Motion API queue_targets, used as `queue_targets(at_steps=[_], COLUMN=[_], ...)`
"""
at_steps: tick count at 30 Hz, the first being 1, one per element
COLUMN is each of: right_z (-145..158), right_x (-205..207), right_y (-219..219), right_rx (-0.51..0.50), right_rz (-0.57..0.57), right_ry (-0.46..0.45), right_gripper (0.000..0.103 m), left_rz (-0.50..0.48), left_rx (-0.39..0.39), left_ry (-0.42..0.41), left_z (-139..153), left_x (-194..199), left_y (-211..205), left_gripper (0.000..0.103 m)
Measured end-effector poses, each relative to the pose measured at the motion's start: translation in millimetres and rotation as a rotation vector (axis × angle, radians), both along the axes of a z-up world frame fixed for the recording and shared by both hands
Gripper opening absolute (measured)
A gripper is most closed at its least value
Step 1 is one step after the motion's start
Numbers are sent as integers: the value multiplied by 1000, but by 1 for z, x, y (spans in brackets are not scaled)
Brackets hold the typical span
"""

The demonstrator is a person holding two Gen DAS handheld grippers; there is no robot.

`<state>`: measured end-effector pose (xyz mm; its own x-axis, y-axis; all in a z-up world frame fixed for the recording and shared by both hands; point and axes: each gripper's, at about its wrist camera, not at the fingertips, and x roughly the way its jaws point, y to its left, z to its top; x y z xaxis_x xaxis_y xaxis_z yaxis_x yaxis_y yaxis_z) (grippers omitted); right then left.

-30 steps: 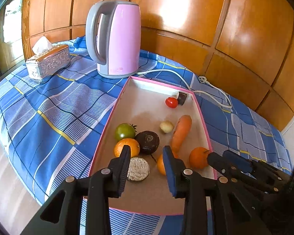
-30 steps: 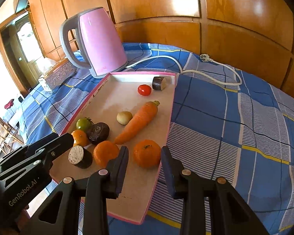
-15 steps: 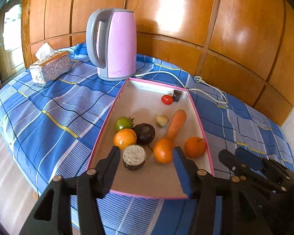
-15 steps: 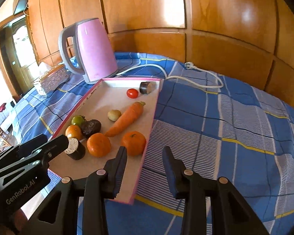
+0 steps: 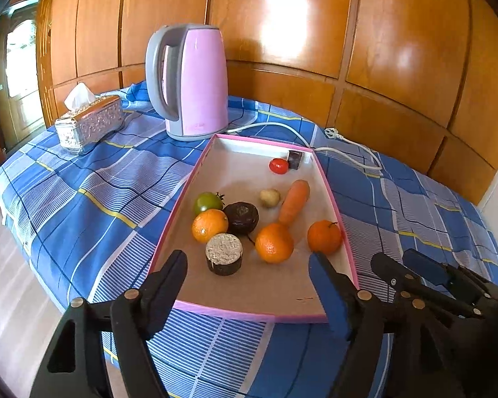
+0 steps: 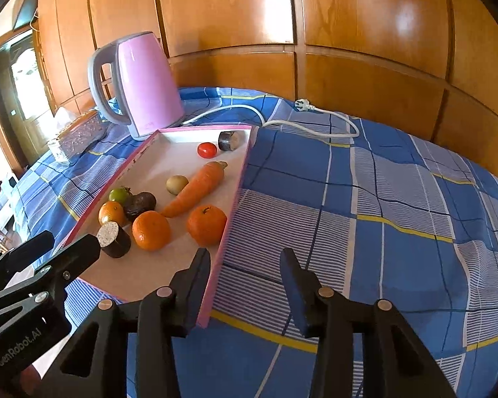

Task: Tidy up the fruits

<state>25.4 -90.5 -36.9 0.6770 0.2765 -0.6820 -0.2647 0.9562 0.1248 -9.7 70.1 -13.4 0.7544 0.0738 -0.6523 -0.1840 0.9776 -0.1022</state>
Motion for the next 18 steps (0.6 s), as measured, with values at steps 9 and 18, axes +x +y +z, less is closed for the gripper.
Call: queue_targets(at_steps=[9, 18], right_z=[-2, -2], right_x=[-2, -3], right_y=[3, 5], right_rx=[-8, -14], right_rz=[15, 24], right_ry=[5, 0], right_gripper=[45, 45], left_rz=[20, 26], left_rx=[9, 13], left_ry=[-8, -11], left_z=[2, 3], left_x=[-2, -3], left_y=[2, 3], left_gripper=[83, 85])
